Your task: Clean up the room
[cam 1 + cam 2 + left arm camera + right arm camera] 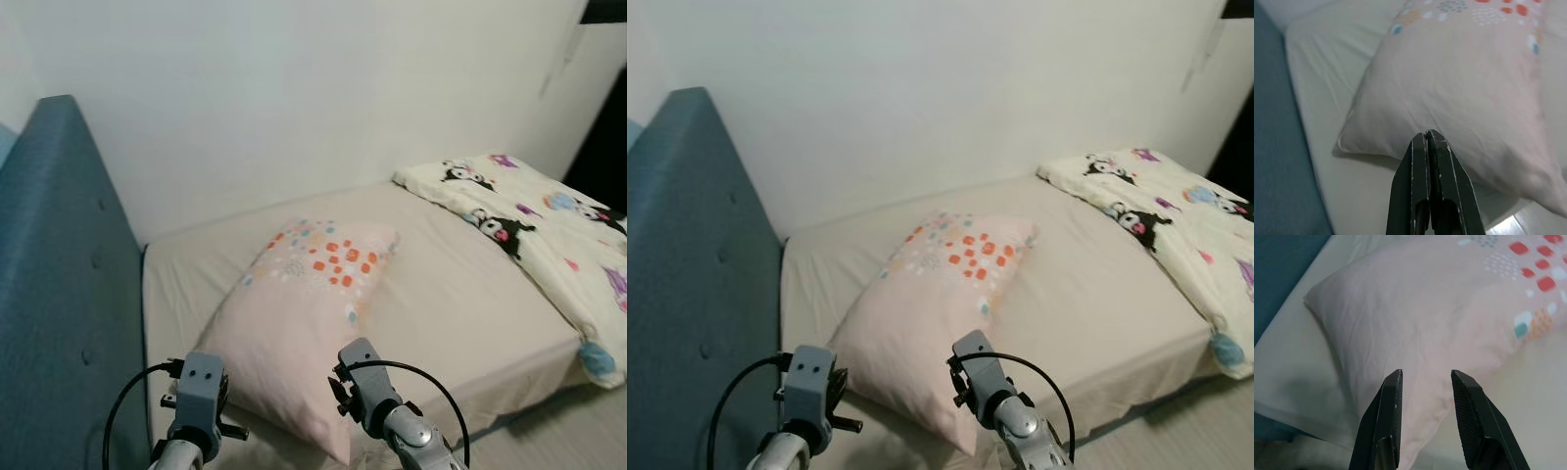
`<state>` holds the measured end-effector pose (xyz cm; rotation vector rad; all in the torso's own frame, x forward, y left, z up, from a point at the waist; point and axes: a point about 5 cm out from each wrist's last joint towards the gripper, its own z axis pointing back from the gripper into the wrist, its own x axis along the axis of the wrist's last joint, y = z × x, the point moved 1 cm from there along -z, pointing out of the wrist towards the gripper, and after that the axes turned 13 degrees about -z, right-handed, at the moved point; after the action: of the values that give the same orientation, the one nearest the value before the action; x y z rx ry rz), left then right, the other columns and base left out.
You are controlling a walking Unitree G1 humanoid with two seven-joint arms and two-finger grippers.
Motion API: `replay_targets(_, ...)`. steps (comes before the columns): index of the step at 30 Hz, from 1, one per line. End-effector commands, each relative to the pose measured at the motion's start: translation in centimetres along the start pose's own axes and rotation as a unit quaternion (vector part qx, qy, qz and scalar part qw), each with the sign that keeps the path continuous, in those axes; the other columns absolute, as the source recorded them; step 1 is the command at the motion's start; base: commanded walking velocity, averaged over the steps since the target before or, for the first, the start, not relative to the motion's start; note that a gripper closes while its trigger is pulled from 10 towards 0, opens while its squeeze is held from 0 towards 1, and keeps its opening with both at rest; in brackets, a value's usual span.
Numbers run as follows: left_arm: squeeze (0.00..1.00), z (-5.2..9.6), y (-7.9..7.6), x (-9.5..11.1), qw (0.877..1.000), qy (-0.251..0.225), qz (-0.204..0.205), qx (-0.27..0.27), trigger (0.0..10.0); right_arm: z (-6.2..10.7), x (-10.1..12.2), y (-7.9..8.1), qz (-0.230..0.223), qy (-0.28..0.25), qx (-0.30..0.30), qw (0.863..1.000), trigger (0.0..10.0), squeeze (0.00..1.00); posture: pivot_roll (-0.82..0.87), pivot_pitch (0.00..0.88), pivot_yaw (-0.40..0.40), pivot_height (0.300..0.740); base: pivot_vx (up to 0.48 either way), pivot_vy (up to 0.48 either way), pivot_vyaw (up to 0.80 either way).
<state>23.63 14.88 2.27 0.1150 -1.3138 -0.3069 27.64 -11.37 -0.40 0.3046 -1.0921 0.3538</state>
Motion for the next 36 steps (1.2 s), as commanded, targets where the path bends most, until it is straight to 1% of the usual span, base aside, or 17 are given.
replay_targets(1, 0.00, 0.06, -0.29, 0.04, 1.000, 0.001, 0.003, -0.002, 10.0, 0.13, 0.07, -0.29, 0.007, 0.001, -0.003, 1.000, 10.0, 0.00, -0.09, 0.000, 0.007, 0.738, 0.000, -0.480, 0.00)
replay_targets(24, 0.00, 0.12, 0.22, -0.10, 1.000, 0.007, 0.001, 0.008, 10.0, 0.06, -0.06, -0.39, 0.005, 0.009, -0.002, 1.000, 10.0, 0.00, -0.09, 0.000, 0.004, 0.738, 0.000, -0.480, 0.00)
replay_targets(26, 0.00, 0.06, 0.09, -0.46, 1.000, 0.028, 0.001, -0.002, 10.0, 0.06, -0.06, -0.39, 0.004, 0.008, -0.002, 1.000, 10.0, 0.00, -0.09, 0.000, 0.004, 0.738, 0.000, 0.000, 0.00)
replay_targets(27, 0.00, 0.06, 0.09, -0.46, 1.000, 0.028, 0.001, -0.002, 10.0, 0.06, -0.06, -0.39, 0.004, 0.008, -0.002, 1.000, 10.0, 0.00, -0.09, 0.000, 0.004, 0.738, 0.000, 0.000, 0.00)
replay_targets(29, 0.00, -0.10, -0.03, -0.45, 0.999, 0.028, -0.020, -0.010, 10.0, 0.06, -0.03, -0.37, 0.003, 0.006, -0.003, 1.000, 10.0, 0.00, -0.09, 0.000, 0.008, 0.738, 0.000, 0.469, 0.00)
replay_targets(36, 0.00, -0.18, 0.12, -0.35, 0.999, 0.025, -0.021, -0.004, 10.0, 0.03, 0.04, -0.36, 0.003, 0.004, -0.004, 1.000, 10.0, 0.00, -0.09, 0.000, 0.011, 0.738, 0.000, 0.469, 0.00)
